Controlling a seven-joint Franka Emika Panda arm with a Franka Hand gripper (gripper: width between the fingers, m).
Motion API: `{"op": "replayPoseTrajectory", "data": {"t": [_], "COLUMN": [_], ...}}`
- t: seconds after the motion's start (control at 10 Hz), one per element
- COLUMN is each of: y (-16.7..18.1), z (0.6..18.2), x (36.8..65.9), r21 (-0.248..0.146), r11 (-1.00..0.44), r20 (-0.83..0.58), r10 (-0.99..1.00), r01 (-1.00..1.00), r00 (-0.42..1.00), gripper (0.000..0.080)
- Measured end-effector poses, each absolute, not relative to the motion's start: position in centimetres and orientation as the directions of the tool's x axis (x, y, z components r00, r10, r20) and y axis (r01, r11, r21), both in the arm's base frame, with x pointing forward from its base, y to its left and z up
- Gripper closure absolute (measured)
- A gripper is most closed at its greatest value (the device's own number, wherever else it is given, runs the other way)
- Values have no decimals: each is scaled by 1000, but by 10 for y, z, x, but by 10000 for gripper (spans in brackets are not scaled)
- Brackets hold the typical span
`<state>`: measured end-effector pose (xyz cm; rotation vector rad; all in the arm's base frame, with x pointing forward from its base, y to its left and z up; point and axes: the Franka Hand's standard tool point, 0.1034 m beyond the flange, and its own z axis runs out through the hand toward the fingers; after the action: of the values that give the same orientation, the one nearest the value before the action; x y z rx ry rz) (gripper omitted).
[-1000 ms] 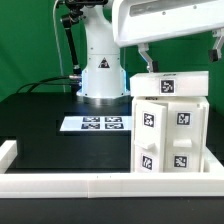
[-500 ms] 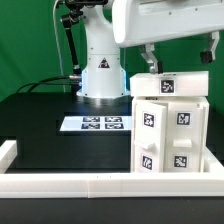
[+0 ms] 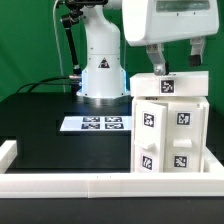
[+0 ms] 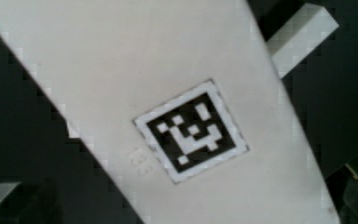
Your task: Assemble cabinet
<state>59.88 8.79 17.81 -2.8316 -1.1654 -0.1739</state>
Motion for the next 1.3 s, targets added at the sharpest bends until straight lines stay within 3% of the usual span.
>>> {"op": "replayPoseTrajectory", "data": {"t": [0.3, 0.8, 1.0, 1.3], "y": [85, 81, 80, 80], "z": [172, 160, 160, 160], "x": [596, 590, 590, 591], "r21": [-3, -9, -8, -13], "r11": [-569, -580, -588, -627], "r20": [121, 111, 112, 112], "r10": [816, 809, 803, 774], "r01": [822, 814, 809, 779], "r00": [565, 578, 585, 624], "gripper": [2, 2, 243, 240]}}
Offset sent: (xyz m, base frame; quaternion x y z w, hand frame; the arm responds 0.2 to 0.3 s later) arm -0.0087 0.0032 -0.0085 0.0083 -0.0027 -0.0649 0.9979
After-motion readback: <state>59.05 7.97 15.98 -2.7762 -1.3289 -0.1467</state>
